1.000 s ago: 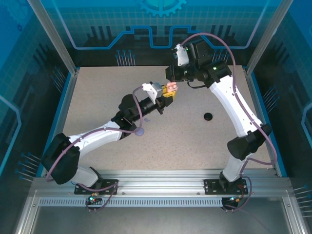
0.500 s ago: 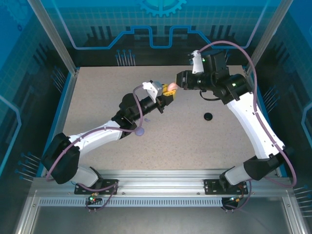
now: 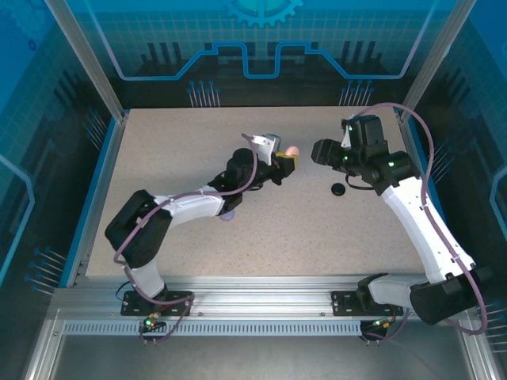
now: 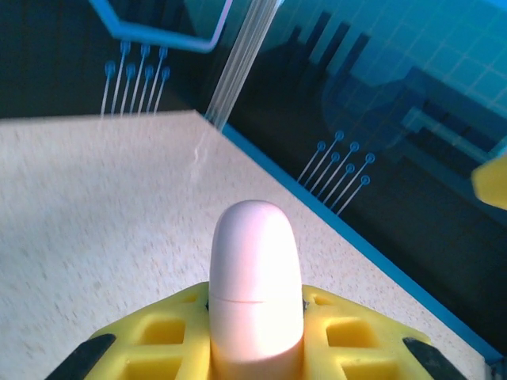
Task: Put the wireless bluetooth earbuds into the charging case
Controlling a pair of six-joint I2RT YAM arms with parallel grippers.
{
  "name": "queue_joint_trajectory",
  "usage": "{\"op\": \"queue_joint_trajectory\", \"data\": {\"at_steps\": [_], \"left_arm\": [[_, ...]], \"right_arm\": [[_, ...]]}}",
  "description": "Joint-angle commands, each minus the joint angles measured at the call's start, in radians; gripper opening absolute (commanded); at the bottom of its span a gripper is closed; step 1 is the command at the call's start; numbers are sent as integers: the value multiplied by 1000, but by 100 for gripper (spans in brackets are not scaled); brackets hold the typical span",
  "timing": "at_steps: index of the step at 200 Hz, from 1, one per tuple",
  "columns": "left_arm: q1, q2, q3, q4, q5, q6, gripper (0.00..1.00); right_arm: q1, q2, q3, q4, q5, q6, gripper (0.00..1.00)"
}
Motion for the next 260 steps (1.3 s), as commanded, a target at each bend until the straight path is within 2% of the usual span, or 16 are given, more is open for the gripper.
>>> {"op": "queue_joint_trajectory", "data": {"at_steps": [1, 81, 157, 192, 209, 260], "left_arm": [[-18, 81, 83, -56, 5, -189, 0], [-40, 382, 365, -308, 37, -491, 0], [-45, 510, 537, -556, 54, -588, 0], [-45, 551, 577, -619, 67, -603, 12], [-45, 560, 591, -646, 65, -601, 23], [-46, 552, 605, -720, 51, -575, 46]], "right_arm": [[-18, -40, -50, 12, 48, 27, 69], [-37, -37, -86, 6, 39, 19, 70], [-46, -15, -88, 17, 33, 21, 71], [-45, -15, -88, 15, 33, 23, 71], [-45, -15, -85, 13, 35, 23, 71], [-46, -14, -74, 2, 33, 27, 74]]}}
